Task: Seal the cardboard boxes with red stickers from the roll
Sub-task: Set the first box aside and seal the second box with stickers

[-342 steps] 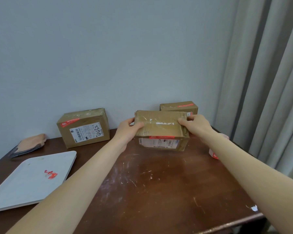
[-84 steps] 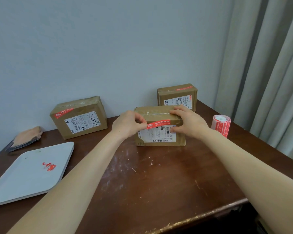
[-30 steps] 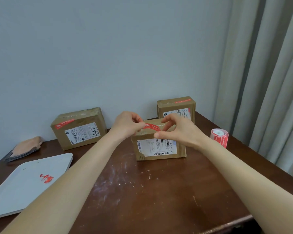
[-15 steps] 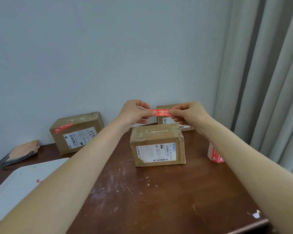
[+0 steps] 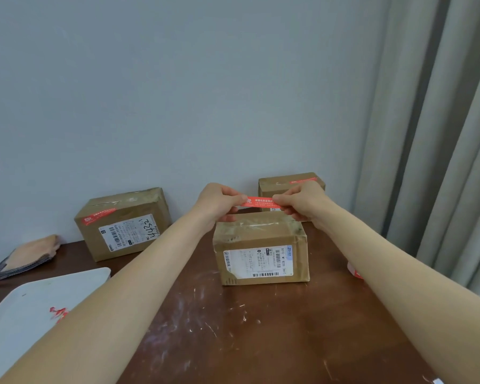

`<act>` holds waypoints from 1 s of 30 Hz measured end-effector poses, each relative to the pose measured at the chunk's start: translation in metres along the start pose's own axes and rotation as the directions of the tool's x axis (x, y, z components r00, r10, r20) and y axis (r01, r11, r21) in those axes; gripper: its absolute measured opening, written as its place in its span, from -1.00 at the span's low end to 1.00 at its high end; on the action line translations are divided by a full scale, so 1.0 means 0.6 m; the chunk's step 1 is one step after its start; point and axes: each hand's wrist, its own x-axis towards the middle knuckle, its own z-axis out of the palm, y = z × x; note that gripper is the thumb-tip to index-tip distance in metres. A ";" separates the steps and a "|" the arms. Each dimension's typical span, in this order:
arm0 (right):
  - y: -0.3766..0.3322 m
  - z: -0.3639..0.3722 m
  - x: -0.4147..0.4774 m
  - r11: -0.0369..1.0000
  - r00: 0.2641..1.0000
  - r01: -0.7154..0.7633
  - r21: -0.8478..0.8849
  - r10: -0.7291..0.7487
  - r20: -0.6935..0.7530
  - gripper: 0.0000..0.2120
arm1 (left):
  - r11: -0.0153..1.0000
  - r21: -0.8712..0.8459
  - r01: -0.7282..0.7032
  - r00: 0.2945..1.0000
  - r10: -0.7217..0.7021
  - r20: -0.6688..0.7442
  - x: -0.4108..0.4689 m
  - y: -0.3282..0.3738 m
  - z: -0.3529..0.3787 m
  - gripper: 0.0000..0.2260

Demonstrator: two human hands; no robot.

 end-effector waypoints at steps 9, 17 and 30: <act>-0.001 0.051 0.008 0.975 0.997 0.011 -0.222 0.006 0.078 -0.89 | 0.992 0.121 0.041 0.999 -0.037 -0.039 0.009 -0.040 -0.027 -0.91; 0.009 0.061 0.017 0.932 0.996 0.013 -0.361 0.018 0.083 -0.82 | 0.993 0.105 0.059 0.997 -0.054 -0.051 0.009 -0.052 -0.018 -0.90; -0.013 0.055 0.029 0.986 0.996 -0.053 -0.159 0.064 0.062 -0.83 | 0.989 0.133 0.071 0.996 -0.063 -0.065 0.007 -0.034 -0.025 -0.94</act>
